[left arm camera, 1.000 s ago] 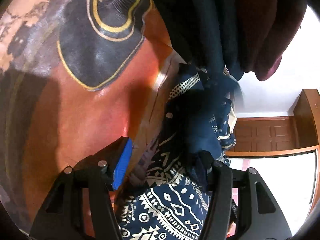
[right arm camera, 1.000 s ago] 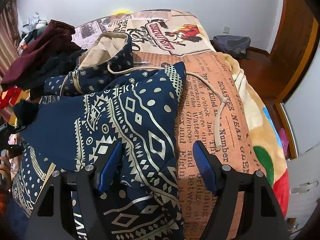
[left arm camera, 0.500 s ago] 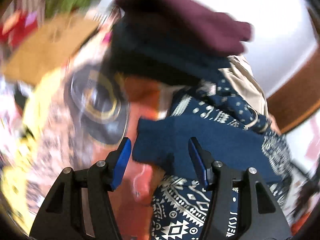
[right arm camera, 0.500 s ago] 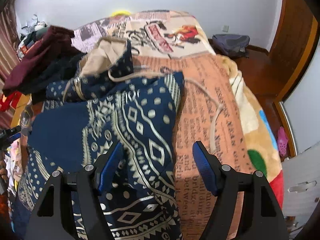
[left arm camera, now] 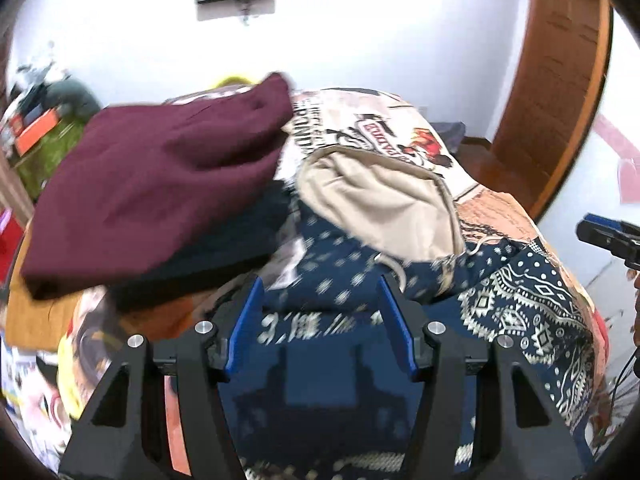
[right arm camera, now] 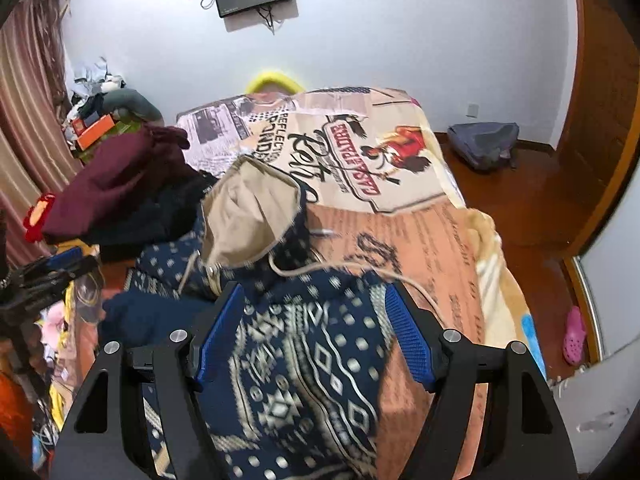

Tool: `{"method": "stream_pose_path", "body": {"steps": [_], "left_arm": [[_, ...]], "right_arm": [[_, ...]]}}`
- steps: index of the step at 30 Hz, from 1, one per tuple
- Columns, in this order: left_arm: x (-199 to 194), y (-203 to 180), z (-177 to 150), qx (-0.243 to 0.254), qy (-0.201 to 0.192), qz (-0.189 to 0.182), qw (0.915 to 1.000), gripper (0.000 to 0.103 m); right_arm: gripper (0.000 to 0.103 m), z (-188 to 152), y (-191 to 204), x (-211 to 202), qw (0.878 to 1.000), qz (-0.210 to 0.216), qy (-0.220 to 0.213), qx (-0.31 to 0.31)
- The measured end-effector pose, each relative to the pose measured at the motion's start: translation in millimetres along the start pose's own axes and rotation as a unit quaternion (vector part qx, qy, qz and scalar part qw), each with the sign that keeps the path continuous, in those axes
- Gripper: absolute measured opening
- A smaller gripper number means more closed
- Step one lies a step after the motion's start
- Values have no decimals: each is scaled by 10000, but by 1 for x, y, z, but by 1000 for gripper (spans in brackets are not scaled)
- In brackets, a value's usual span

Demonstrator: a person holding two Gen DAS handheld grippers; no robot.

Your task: Fold large clothes

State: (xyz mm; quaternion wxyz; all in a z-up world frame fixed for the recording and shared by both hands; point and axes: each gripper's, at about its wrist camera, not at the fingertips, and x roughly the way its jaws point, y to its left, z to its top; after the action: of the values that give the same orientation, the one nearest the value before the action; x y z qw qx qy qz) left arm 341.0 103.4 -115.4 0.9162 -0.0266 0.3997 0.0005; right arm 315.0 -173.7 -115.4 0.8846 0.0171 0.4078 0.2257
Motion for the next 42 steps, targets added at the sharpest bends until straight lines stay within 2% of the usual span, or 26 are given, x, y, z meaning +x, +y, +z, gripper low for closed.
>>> {"method": "stream_pose_path", "body": {"steps": [4,9,12,17,20,22,23,24,26,27,28,31,35,38,42], "left_arm": [[31,-15,17,75,203,-108,9997,58],[88,-13,32,-321,783,-441,9954,58],[115,-12,35,-477,1013,-471,9926,58],[156,-4,32,-886,1348,-635,9849,57],[175,8,26,-1198,1509,-572,9796,47],[188,16,21,-1372,1601,-617,9756,37],[189,17,20,-1388,1551,-605,9762,34],[188,17,21,-1362,1527,-586,9771,30],[186,15,22,-1313,1519,-541,9781,13],[185,14,22,-1298,1526,-517,9784,8],[181,13,22,-1314,1488,-510,9788,5],[156,13,28,-1365,1265,-697,9801,4],[109,2,39,-1084,915,-887,9859,4],[62,-9,44,-788,571,-1016,9900,4],[12,-17,37,-491,335,-1118,9919,4]], "right_arm": [[70,12,8,23,9998,114,135,-42],[70,29,12,60,9994,103,317,-19],[70,40,10,83,9986,140,502,110],[70,54,2,130,9948,173,819,588],[69,57,-5,155,9903,88,1059,898],[61,59,-7,172,9873,51,1257,974],[59,59,-7,179,9861,55,1346,975],[54,58,-7,184,9832,-27,1500,1039],[36,55,-4,197,9797,128,1696,1057],[13,53,-2,201,9778,255,1796,1046],[6,52,-1,203,9763,348,1879,1020],[6,56,12,173,9862,491,1440,651],[6,63,23,109,9932,682,915,237],[6,61,25,70,9938,841,716,79],[6,47,31,38,9943,789,665,-251]]}}
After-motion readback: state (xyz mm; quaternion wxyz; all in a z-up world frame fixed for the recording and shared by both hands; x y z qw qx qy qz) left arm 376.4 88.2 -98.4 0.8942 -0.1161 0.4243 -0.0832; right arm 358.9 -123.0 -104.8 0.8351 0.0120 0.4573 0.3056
